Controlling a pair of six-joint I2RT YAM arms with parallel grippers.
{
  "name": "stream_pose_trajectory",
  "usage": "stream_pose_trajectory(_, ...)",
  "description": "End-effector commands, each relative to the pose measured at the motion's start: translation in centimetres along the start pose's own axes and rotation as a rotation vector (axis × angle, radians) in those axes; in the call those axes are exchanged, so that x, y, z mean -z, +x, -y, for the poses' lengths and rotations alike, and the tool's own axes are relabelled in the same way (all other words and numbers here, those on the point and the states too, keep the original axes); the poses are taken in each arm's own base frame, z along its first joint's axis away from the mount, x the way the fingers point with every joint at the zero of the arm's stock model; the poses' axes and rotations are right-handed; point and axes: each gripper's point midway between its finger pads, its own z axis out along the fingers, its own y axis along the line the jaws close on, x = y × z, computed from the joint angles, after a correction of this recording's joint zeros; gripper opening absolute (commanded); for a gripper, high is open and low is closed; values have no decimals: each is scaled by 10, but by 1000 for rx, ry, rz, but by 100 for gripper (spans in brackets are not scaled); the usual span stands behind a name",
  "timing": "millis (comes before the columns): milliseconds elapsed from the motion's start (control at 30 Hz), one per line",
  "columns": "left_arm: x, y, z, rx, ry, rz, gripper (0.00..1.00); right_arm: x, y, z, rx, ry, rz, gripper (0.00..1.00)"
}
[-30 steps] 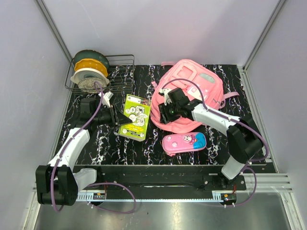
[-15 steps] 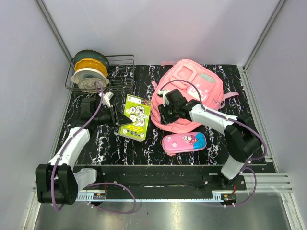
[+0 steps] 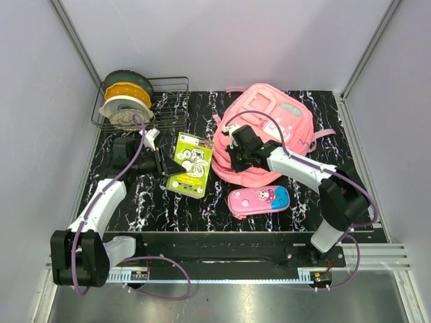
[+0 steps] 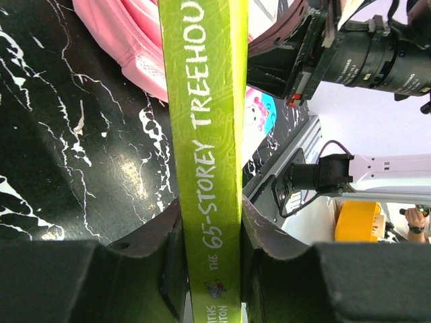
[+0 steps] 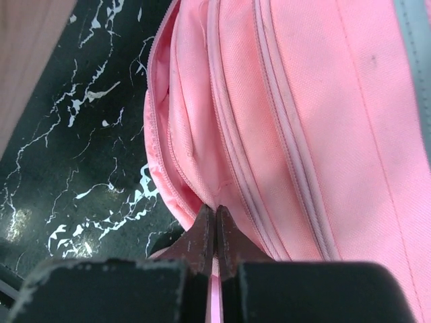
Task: Pack the student bag
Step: Place the book in the student bag.
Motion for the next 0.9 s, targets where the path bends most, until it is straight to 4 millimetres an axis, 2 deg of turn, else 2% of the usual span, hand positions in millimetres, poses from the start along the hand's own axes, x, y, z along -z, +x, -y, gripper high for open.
stream_pose_trajectory(0, 6, -14, 39, -144, 170, 7, 0, 53, -43, -7, 15, 3, 156, 0)
stream_pose_trajectory(367, 10, -8, 81, -233, 369, -77, 0, 127, -110, 23, -107, 205, 434, 0)
stream_pose_trajectory(500, 14, -6, 93, -257, 439, -111, 0, 156, -134, 26, -147, 203, 548, 0)
stream_pose_trajectory(667, 10, -1, 87, -225, 447, -140, 0, 184, -156, 24, -178, 198, 628, 0)
stream_pose_trajectory(767, 7, 11, 87, -212, 466, -176, 0, 199, -166, 21, -197, 182, 668, 0)
stream_pose_trajectory(867, -2, 31, 82, -172, 480, -250, 0, 210, -174, 14, -194, 143, 693, 0)
